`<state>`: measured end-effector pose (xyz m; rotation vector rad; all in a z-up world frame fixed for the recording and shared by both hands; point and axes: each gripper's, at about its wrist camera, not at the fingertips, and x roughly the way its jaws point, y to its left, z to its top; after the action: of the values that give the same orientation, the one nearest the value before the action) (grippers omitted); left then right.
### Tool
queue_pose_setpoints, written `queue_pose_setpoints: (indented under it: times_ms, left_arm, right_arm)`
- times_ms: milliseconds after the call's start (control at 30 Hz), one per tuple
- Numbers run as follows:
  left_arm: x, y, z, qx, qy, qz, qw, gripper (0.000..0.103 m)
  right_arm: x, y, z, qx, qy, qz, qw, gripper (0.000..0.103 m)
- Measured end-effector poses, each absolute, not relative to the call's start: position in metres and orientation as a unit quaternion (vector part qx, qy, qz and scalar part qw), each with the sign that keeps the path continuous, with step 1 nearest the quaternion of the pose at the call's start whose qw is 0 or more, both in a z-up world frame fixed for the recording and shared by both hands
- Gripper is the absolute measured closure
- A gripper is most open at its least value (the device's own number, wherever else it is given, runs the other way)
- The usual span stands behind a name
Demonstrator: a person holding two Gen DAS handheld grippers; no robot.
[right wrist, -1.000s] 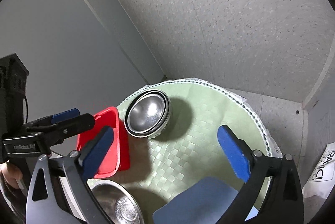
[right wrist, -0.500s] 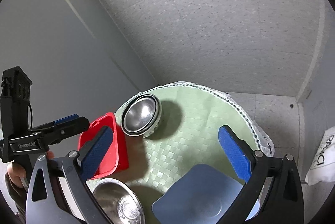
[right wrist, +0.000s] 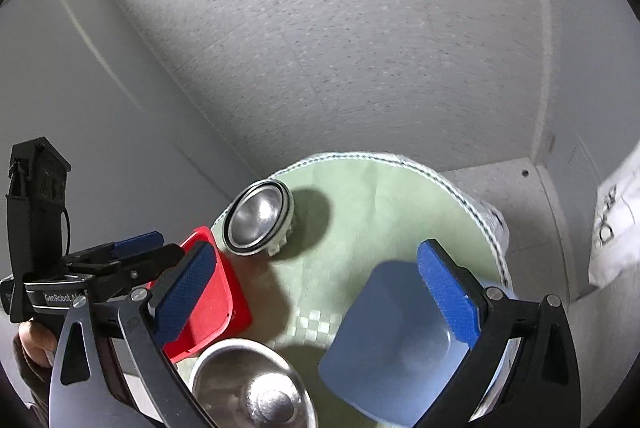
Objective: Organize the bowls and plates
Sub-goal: 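Move both grippers to the edge of the light-blue square plate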
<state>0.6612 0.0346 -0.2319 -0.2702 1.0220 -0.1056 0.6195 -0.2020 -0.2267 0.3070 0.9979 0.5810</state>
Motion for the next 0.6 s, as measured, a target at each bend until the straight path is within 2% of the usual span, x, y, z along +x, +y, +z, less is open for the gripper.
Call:
queue_pose_setpoints:
  times_ms: [367, 600]
  left_arm:
    - [0.69, -0.003, -0.269, -0.101, 0.533, -0.086, 0.836, 0.003]
    - [0.728, -0.025, -0.329, -0.049, 0.591, -0.051, 0.803, 0.003]
  right_arm:
    - [0.601, -0.259, -0.241, 0.124, 0.484, 0.186, 0.846, 0.001]
    - [0.612, -0.302, -0.3, 0.113, 0.532, 0.122, 0.83, 0.001]
